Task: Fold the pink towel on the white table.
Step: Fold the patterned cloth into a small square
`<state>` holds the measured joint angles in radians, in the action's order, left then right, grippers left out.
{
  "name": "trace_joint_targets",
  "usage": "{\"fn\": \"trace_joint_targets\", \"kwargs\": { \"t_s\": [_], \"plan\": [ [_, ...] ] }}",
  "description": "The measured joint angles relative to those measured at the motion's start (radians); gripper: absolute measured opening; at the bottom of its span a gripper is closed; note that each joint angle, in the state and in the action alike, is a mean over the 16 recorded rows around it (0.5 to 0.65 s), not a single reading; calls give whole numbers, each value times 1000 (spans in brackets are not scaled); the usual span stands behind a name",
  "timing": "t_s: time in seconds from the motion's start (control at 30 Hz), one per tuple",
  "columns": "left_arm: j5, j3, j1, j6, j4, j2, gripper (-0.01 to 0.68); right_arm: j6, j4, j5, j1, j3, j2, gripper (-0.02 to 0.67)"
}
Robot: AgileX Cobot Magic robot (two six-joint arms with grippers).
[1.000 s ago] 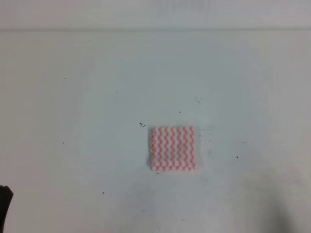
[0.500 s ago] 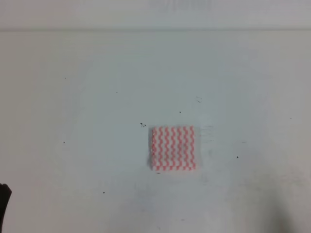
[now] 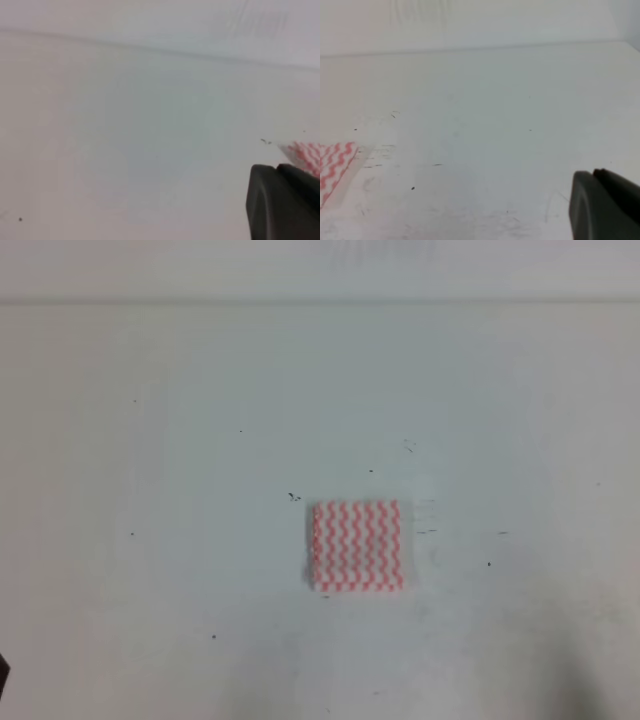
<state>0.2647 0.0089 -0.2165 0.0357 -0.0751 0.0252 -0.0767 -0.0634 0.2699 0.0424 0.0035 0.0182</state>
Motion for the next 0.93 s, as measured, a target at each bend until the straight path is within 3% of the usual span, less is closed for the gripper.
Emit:
{"fn": "trace_joint_targets", "kwargs": {
  "t_s": [0.93],
  "plan": [
    [63,3,19,-29,48,-46,-6,0,0,-1,0,0,-1,-22]
  ]
}}
